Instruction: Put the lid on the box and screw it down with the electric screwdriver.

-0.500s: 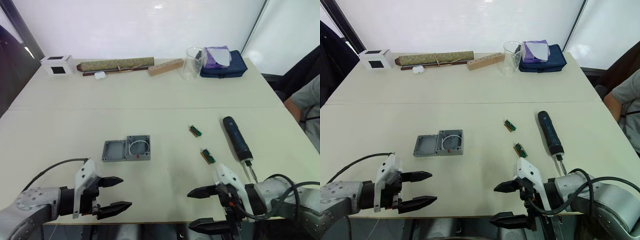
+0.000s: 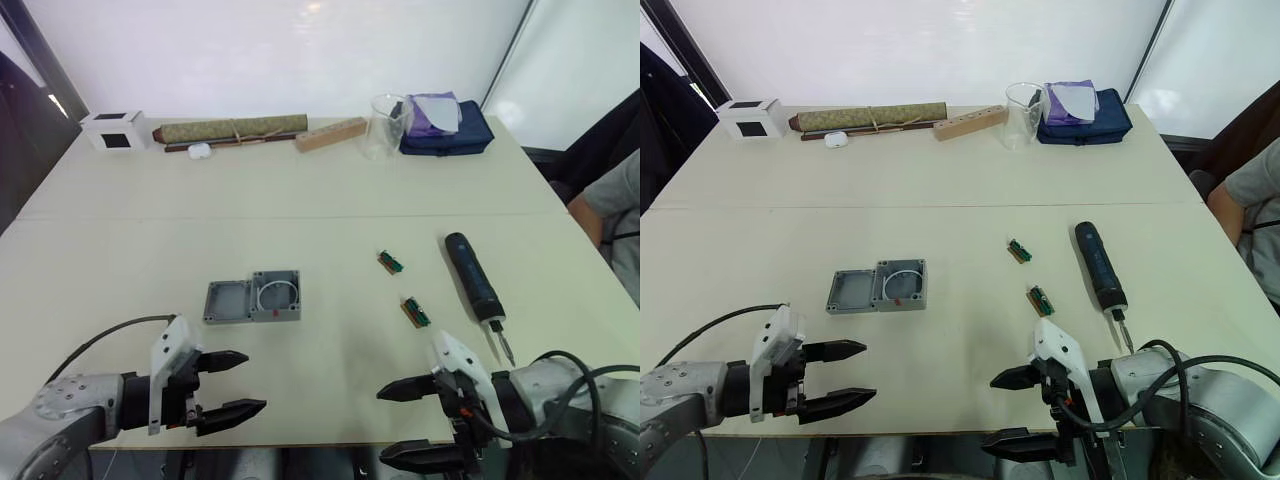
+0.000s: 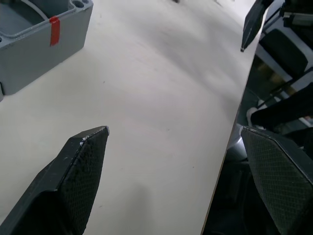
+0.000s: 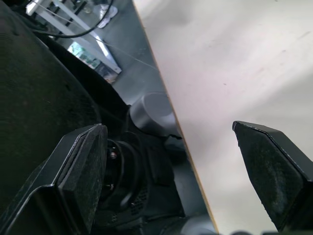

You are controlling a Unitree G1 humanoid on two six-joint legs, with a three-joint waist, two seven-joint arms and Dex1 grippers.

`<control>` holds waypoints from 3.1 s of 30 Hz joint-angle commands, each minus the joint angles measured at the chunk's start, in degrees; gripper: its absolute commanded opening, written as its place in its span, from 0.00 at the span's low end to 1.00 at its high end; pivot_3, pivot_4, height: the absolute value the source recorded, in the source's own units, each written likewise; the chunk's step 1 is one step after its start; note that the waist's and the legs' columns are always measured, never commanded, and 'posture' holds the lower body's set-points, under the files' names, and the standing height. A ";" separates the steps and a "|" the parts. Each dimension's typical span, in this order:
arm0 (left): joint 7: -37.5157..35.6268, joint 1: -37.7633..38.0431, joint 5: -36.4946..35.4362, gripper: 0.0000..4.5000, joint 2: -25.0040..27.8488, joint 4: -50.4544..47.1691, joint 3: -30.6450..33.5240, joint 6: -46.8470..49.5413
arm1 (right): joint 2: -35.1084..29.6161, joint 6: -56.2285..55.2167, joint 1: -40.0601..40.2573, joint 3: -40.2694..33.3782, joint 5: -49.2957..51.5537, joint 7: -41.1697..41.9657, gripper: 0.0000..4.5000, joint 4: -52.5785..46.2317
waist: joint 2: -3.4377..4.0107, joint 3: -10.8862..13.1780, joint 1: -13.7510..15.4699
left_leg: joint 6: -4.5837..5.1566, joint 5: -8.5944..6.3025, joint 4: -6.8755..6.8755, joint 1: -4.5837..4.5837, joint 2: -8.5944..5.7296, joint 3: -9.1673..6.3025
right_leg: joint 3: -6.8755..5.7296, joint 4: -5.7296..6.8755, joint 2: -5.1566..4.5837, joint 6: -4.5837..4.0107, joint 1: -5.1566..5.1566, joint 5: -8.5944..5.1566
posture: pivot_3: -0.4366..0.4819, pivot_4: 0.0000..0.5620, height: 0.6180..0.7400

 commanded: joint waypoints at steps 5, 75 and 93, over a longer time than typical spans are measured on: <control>1.07 -4.86 0.76 0.98 4.04 -0.79 3.68 0.70 | 0.20 4.15 -5.00 -2.34 3.37 -4.30 1.00 3.53 | -0.03 -0.01 -0.04 | 0.00 0.00 0.01 0.01 0.00 0.00 | 0.00 0.02 0.02 0.00 0.00 0.00 | 0.48 0.27 1.00; -39.79 -81.07 45.79 0.00 -8.26 52.34 -56.72 -39.85 | 7.83 8.78 -17.38 2.00 -5.24 -23.94 1.00 -9.14 | -0.10 0.05 -0.10 | 0.07 -0.02 0.65 -0.26 0.44 -0.12 | 0.33 0.72 0.85 0.16 -0.31 0.09 | 0.48 0.27 1.00; -38.69 -82.25 31.49 0.43 6.20 42.62 -43.17 -13.05 | 9.75 8.25 -25.45 -0.15 1.93 -25.87 1.00 -6.71 | -0.05 0.09 -0.86 | 0.12 -0.05 0.64 -0.26 0.50 -0.15 | 0.38 0.81 0.90 0.18 -0.41 0.09 | 0.48 0.27 1.00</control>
